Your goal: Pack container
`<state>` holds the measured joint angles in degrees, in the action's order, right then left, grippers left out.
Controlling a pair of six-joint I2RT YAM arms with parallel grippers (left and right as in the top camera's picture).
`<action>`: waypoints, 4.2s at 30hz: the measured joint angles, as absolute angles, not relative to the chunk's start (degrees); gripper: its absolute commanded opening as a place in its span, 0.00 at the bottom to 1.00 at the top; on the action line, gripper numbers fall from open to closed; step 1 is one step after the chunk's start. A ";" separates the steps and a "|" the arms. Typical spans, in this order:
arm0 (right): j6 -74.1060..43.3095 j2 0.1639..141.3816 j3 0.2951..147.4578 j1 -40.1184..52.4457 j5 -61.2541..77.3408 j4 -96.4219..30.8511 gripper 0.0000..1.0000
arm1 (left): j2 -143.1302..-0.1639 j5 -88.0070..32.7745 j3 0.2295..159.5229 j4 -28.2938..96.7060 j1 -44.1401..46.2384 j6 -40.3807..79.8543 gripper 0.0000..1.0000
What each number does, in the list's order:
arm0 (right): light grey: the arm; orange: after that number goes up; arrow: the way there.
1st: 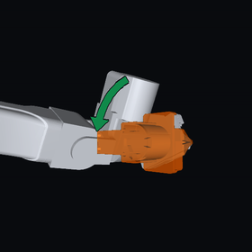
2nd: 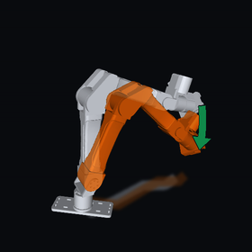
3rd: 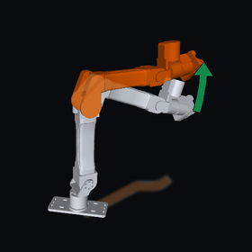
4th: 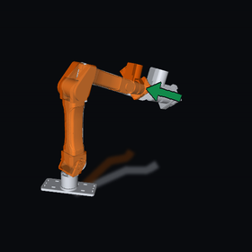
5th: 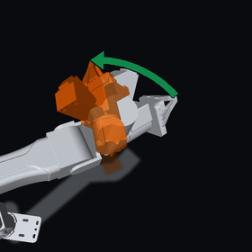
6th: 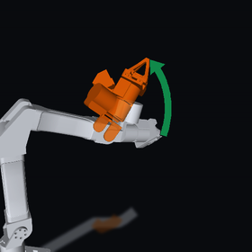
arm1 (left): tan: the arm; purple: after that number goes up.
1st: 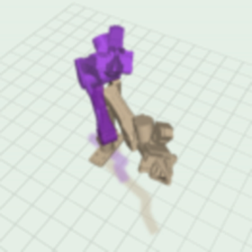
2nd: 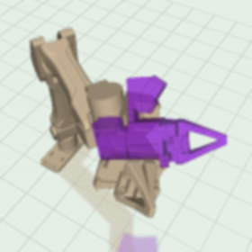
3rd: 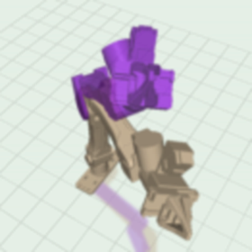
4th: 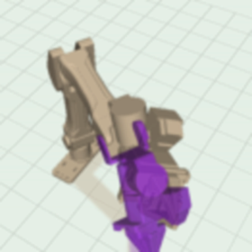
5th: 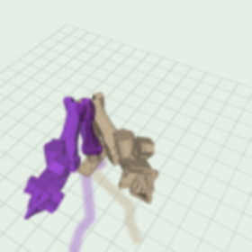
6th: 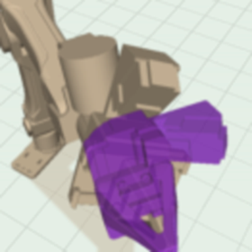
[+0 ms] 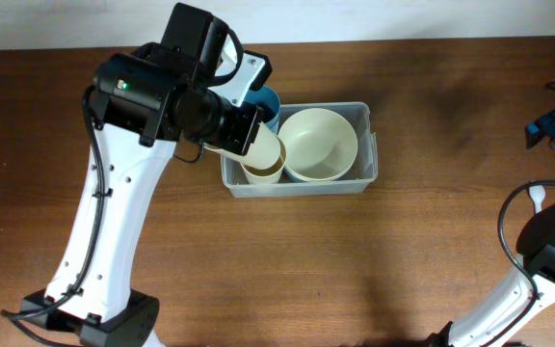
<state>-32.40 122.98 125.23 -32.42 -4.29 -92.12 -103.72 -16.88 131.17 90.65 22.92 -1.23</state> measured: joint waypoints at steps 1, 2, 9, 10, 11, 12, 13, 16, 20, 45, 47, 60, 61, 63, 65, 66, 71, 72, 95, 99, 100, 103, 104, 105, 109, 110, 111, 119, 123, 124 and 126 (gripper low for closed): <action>-32.38 122.98 125.23 -32.42 -4.29 -92.12 0.99 | -103.72 -16.91 131.17 90.65 22.92 -1.34 0.02; -32.38 122.98 125.23 -32.42 -4.29 -92.12 0.99 | -103.81 -16.91 131.17 90.65 22.92 -1.52 0.02; -32.42 122.98 125.23 -32.42 -4.29 -92.12 0.99 | -106.41 -16.88 131.17 90.61 22.92 -1.96 0.17; -32.38 122.98 125.23 -32.42 -4.29 -92.12 0.99 | -106.98 -16.91 131.17 90.61 22.92 -2.00 0.41; -32.36 122.98 125.23 -32.42 -4.29 -92.12 0.99 | -107.53 -16.78 131.17 90.56 22.92 -2.11 0.54; -32.42 122.98 125.23 -32.42 -4.29 -92.12 0.99 | -108.01 -16.47 131.15 90.52 22.92 -2.39 0.57; -32.38 122.98 125.23 -32.42 -4.29 -92.12 0.99 | -108.31 -16.16 131.13 90.50 22.92 -2.37 0.57; -32.36 122.98 125.23 -32.42 -4.29 -92.12 0.99 | -108.57 -14.79 131.11 90.37 22.92 -2.57 0.70; -32.38 122.98 125.23 -32.42 -4.29 -92.12 0.99 | -108.55 -13.65 131.11 89.60 22.79 -2.39 0.96; -32.38 122.98 125.23 -32.42 -4.29 -91.70 0.99 | -107.46 10.15 136.09 89.71 -9.69 6.52 1.00; -32.40 122.98 125.23 -32.42 -4.29 -91.31 0.99 | -107.46 10.15 136.09 89.71 -10.44 6.52 1.00; -16.97 122.98 121.86 -32.42 -10.57 -86.43 0.99 | -107.46 10.13 136.09 89.34 -10.52 6.52 1.00; -14.17 122.98 121.14 -32.42 -11.00 -86.39 0.99 | -107.46 10.15 136.09 89.32 -10.52 6.52 1.00; -9.74 123.00 119.96 -32.42 -11.62 -86.04 0.92 | -107.46 10.13 136.09 89.32 -10.52 6.55 1.00; -4.89 123.04 119.33 -32.42 -11.99 -86.04 0.83 | -107.46 10.13 136.09 89.32 -10.52 6.55 1.00; -2.72 123.04 119.26 -32.42 -12.16 -86.15 0.79 | -107.46 10.15 136.09 89.32 -10.52 6.52 1.00; 13.76 123.07 118.45 -32.58 -9.72 -86.67 0.99 | -107.46 10.13 136.09 89.32 -10.52 6.55 1.00; 16.80 123.04 117.91 -32.73 -8.64 -86.15 0.99 | -107.46 10.13 136.09 89.32 -10.52 6.52 1.00; 31.51 123.09 92.92 -41.58 -4.23 -67.05 0.99 | -107.46 10.15 136.09 89.32 -10.52 6.55 1.00; 32.80 123.09 89.47 -41.58 -3.97 -64.12 0.99 | -107.46 10.13 136.09 89.32 -10.52 6.55 1.00; 32.99 123.09 88.88 -41.58 -3.92 -63.55 0.99 | -107.46 10.13 136.09 89.30 -10.52 6.55 1.00; 33.43 123.09 88.27 -41.58 -3.53 -61.76 0.99 | -107.46 10.13 136.09 89.32 -10.52 6.55 1.00; 33.52 123.09 88.27 -41.58 -3.49 -61.23 1.00 | -107.46 10.13 136.09 89.32 -10.52 6.55 1.00; 33.67 123.09 88.27 -41.58 -3.49 -60.75 0.98 | -107.46 10.13 136.09 89.32 -10.52 6.52 1.00; 34.44 123.09 88.27 -41.58 -3.49 -59.55 0.86 | -107.46 10.13 136.09 89.32 -10.52 6.55 1.00; 34.52 123.09 88.27 -41.58 -3.40 -59.18 0.82 | -107.46 10.13 136.09 89.32 -10.52 6.55 1.00; 34.76 123.09 88.25 -41.58 -3.33 -58.85 0.79 | -107.46 10.15 136.09 89.32 -10.52 6.55 1.00; 35.00 123.09 88.20 -41.58 -3.36 -58.30 0.42 | -107.46 10.13 136.09 89.32 -10.52 6.55 1.00; 34.96 123.09 88.20 -41.58 -3.40 -58.19 0.27 | -107.46 10.13 136.09 89.32 -10.52 6.52 1.00; 35.00 123.09 88.20 -41.58 -3.38 -58.22 0.24 | -107.46 10.13 136.09 89.32 -10.52 6.55 1.00; 34.83 123.09 88.20 -41.58 -3.38 -58.19 0.14 | -107.46 10.13 136.09 89.32 -10.52 6.55 1.00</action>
<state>34.83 123.09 88.20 -41.58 -3.38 -58.19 -107.46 10.13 136.09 89.32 -10.52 6.55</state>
